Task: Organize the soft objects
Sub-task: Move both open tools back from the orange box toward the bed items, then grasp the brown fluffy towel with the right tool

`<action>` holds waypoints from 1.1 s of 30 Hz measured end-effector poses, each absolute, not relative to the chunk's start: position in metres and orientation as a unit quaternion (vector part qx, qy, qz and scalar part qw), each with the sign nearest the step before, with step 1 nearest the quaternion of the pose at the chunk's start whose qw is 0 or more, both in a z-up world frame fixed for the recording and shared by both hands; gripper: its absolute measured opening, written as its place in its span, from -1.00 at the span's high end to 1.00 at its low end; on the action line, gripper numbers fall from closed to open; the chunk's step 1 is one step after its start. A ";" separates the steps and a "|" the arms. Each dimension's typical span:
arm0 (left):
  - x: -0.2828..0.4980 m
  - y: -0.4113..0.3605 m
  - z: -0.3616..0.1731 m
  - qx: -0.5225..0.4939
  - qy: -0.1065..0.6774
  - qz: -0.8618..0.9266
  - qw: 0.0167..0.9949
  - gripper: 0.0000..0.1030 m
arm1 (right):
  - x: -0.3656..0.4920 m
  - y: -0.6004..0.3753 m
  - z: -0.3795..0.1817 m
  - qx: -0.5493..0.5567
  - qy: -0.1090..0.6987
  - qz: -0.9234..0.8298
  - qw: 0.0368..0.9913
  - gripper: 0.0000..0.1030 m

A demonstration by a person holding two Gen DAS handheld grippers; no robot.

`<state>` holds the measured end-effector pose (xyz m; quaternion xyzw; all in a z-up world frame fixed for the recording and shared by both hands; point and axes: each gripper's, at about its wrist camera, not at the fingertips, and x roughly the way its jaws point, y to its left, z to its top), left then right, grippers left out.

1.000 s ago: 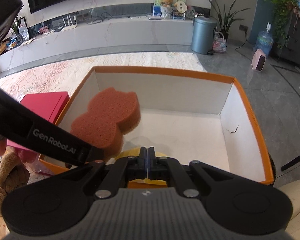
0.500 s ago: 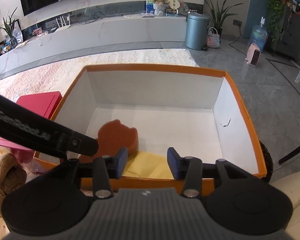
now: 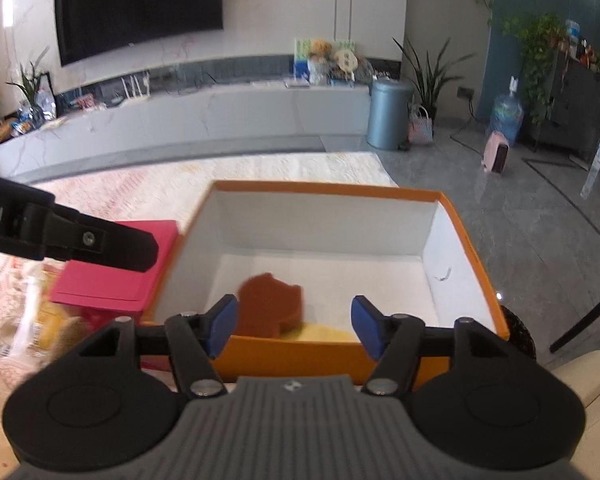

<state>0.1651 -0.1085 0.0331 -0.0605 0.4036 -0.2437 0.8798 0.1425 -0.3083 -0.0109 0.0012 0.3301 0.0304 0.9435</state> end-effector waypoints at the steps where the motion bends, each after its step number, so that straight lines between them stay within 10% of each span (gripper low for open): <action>1: 0.158 -0.102 0.035 -0.058 0.395 -0.238 0.885 -0.58 | 0.138 -0.303 -0.009 0.003 0.326 0.034 0.945 -0.23; 33: 0.051 0.066 -0.056 -0.069 0.386 -0.075 0.917 -0.34 | 0.094 -0.148 -0.057 -0.031 0.359 0.129 0.924 -0.61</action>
